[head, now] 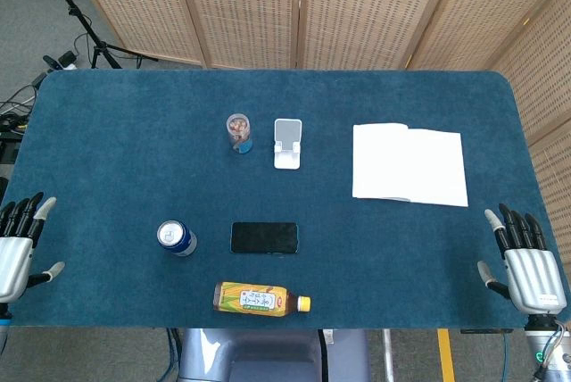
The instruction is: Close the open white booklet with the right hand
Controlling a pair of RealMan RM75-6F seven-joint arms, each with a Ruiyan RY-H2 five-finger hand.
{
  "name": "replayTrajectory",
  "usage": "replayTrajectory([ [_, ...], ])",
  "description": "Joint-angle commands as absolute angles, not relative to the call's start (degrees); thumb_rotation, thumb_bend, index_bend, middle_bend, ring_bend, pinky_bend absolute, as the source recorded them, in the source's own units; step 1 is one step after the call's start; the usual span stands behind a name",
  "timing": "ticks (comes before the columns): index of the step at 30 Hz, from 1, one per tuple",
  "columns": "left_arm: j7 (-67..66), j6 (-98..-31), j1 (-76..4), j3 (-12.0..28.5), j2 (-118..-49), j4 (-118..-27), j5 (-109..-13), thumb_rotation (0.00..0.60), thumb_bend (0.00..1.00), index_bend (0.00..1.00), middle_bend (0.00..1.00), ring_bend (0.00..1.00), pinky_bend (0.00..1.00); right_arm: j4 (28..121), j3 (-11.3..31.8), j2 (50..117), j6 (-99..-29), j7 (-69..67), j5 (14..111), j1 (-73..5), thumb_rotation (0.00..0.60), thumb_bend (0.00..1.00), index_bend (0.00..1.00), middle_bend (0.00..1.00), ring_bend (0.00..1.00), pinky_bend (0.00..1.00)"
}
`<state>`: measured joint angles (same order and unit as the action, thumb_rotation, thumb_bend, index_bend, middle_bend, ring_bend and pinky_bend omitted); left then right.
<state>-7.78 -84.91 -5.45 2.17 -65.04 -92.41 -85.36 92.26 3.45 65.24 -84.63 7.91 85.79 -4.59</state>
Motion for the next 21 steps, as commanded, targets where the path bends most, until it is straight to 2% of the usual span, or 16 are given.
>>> replayTrajectory([
  [1, -7.79, -85.09, -5.38, 2.15, -65.01, -92.47, -85.49, 0.600, 0.05, 0.00, 0.00, 0.00, 0.00, 92.25, 3.45, 65.24, -84.57, 7.87, 85.77, -4.60, 0.600, 0.39, 0.00, 0.00, 0.00, 0.00],
  [21, -7.79, -85.54, -5.26, 2.02, -64.93, -92.66, -86.12, 0.600, 0.05, 0.00, 0.00, 0.00, 0.00, 92.44, 3.40, 65.37, -84.74, 7.84, 86.34, -4.70, 0.600, 0.39, 0.00, 0.00, 0.00, 0.00],
])
